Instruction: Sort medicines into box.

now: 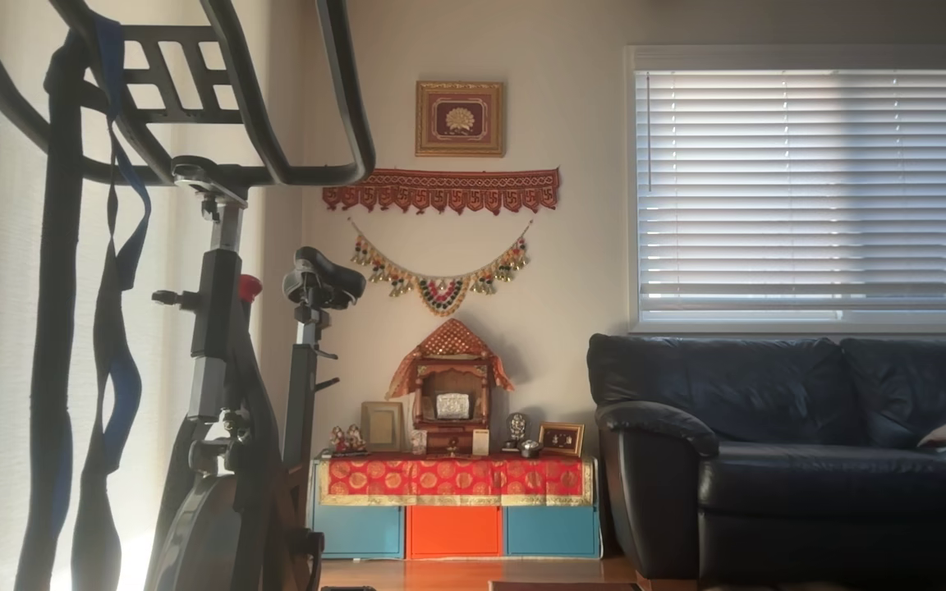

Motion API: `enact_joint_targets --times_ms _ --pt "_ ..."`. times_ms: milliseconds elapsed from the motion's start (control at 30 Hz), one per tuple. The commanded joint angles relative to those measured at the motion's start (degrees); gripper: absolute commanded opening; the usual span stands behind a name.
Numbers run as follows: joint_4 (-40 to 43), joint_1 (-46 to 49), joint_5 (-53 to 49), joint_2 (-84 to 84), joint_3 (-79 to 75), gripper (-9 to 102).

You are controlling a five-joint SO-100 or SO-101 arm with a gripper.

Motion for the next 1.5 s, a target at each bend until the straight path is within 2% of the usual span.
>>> enact_joint_targets --times_ms 0,333,733,1467 --pt "2.02 -1.58 -1.67 -1.23 -4.66 23" --pt "4.66 -1.76 -3.34 -3.25 -6.86 21" --pt "10.55 -1.49 -11.25 -2.37 -9.49 18" --pt "14.15 -2.46 -17.58 -5.01 -10.28 16"
